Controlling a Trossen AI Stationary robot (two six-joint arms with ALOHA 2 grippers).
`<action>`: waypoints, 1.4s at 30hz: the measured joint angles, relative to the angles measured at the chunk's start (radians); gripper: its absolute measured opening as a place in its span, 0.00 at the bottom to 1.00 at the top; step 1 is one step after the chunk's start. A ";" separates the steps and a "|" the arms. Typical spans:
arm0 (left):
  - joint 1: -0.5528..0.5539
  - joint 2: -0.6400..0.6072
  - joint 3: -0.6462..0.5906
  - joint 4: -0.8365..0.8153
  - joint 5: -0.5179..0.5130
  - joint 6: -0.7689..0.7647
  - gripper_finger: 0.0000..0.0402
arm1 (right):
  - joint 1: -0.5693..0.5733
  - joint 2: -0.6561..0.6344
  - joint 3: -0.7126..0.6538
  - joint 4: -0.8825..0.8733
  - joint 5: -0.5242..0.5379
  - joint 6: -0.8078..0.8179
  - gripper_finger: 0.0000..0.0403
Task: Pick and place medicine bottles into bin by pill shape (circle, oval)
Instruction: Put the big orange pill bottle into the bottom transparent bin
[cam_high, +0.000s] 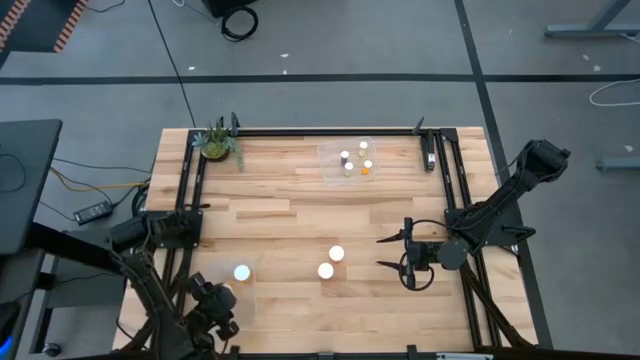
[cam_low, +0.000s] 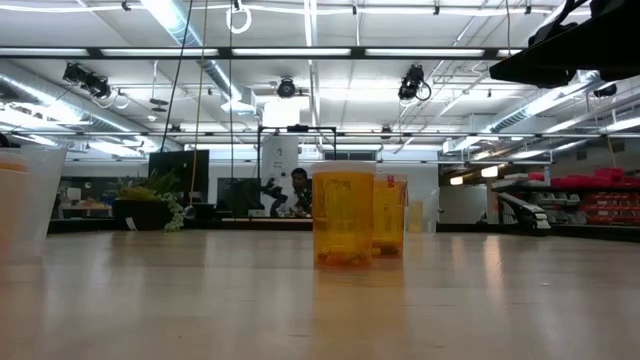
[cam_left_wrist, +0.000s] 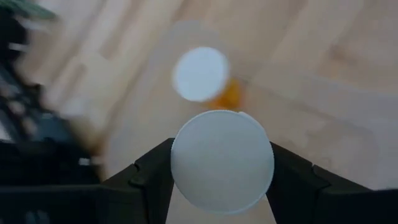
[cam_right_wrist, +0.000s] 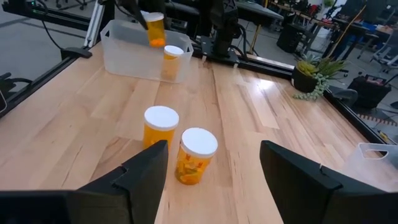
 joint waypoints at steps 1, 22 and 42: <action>0.000 0.000 0.000 0.026 0.000 0.000 0.53 | 0.000 0.000 0.000 0.001 0.000 0.000 0.65; 0.177 0.001 0.000 0.365 0.139 0.312 0.56 | -0.006 0.000 0.000 0.006 -0.015 -0.002 0.65; 0.164 0.003 -0.020 0.449 0.160 0.255 0.55 | -0.006 0.000 0.000 0.006 -0.023 0.000 0.65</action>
